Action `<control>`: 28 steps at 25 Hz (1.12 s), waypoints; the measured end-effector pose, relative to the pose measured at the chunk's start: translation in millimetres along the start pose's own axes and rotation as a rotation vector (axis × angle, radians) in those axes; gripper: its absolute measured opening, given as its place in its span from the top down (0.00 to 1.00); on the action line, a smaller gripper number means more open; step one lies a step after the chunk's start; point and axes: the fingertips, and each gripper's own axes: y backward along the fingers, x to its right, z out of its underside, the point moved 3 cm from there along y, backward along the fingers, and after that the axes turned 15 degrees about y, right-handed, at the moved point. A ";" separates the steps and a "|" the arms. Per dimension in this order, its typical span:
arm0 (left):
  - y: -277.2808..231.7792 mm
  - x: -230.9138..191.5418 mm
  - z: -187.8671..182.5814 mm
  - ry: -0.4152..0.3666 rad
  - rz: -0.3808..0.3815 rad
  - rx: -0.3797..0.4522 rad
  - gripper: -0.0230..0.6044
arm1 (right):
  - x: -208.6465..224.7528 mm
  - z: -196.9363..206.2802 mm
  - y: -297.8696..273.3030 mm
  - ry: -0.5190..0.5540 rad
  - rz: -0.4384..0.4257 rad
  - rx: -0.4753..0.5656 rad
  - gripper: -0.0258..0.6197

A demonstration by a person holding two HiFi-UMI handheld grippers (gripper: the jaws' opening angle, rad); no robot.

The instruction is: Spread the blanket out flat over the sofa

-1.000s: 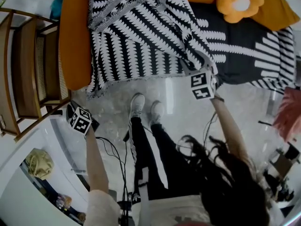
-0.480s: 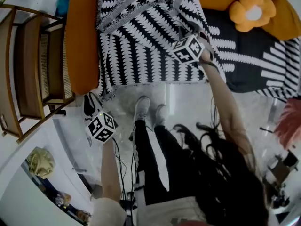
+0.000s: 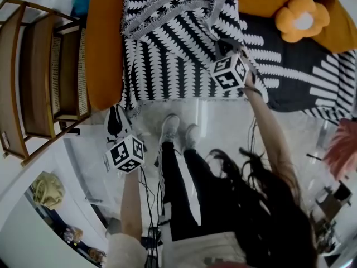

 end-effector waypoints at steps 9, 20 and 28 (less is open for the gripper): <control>-3.1 97.2 -3.5 0.151 0.305 -0.070 0.86 | -143.8 -12.1 106.0 0.097 -0.284 0.186 0.93; 6.1 115.7 106.1 0.539 0.436 -0.450 0.71 | -250.7 17.8 134.3 0.138 -0.387 0.168 0.94; -38.5 128.4 143.5 0.506 0.246 -0.570 0.73 | -260.6 20.7 124.1 0.163 -0.379 0.185 0.94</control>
